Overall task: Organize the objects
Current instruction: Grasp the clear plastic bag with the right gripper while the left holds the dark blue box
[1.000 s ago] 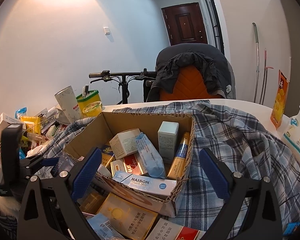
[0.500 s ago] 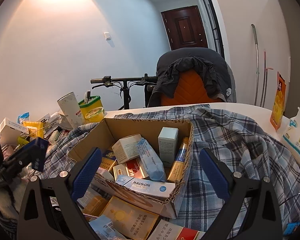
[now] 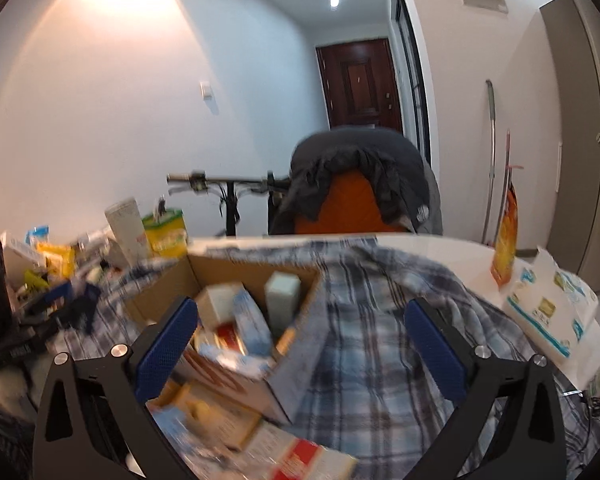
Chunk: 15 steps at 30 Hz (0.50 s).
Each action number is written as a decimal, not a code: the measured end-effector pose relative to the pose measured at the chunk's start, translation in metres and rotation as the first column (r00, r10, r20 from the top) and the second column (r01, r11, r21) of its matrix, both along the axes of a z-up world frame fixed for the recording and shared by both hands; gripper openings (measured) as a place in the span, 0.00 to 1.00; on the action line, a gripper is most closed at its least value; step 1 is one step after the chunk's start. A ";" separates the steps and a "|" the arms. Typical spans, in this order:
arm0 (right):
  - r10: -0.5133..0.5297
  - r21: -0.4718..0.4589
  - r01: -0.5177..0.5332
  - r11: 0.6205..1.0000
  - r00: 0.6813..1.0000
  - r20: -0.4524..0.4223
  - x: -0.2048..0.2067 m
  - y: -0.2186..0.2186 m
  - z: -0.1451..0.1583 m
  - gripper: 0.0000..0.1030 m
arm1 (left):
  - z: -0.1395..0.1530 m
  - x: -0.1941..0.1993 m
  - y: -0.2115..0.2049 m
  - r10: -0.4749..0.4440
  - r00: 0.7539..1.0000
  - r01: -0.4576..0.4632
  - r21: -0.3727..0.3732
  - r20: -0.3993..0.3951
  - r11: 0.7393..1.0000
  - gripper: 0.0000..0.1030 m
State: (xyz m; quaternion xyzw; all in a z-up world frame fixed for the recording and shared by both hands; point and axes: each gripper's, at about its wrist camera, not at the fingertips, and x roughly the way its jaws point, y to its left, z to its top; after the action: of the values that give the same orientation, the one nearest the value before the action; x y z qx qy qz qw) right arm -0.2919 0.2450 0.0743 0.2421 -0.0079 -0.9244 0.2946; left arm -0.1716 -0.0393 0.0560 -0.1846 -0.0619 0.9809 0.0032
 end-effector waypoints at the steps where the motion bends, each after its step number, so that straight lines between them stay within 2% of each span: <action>1: 0.001 0.015 -0.002 1.000 1.000 0.022 -0.002 0.003 -0.005 1.00 | 0.000 0.000 0.000 0.000 1.000 0.000 0.000 -0.001 1.000 0.99; 4: 0.022 0.020 -0.024 1.000 0.994 0.109 -0.002 0.010 -0.018 1.00 | -0.001 0.000 0.000 0.001 1.000 -0.001 0.001 0.003 1.000 0.99; 6: 0.100 -0.016 -0.099 0.995 0.978 0.181 0.001 0.007 -0.028 1.00 | -0.001 -0.001 0.001 0.002 1.000 -0.002 0.002 0.008 1.000 0.99; 7: 0.155 -0.031 -0.152 0.988 0.963 0.221 0.004 0.003 -0.034 1.00 | -0.002 -0.001 0.001 0.002 1.000 -0.002 0.001 0.009 1.000 0.99; 10: 0.318 -0.047 -0.320 0.946 0.890 0.326 0.015 -0.013 -0.048 1.00 | -0.002 -0.001 0.002 0.001 1.000 -0.001 0.000 0.010 1.000 0.99; 13: 0.316 0.019 -0.341 0.940 0.889 0.332 0.026 -0.018 -0.056 1.00 | -0.003 -0.002 0.001 0.000 1.000 0.000 0.000 0.015 1.000 0.99; 15: 0.300 0.012 -0.327 0.945 0.881 0.367 0.023 -0.014 -0.062 1.00 | -0.003 -0.001 0.002 0.000 1.000 0.000 -0.002 0.017 1.000 0.99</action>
State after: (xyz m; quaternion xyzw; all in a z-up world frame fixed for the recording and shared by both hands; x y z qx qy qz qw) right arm -0.2694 0.2314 0.0126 0.4159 0.0117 -0.8040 0.4249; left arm -0.1729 -0.0374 0.0525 -0.1929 -0.0609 0.9793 0.0024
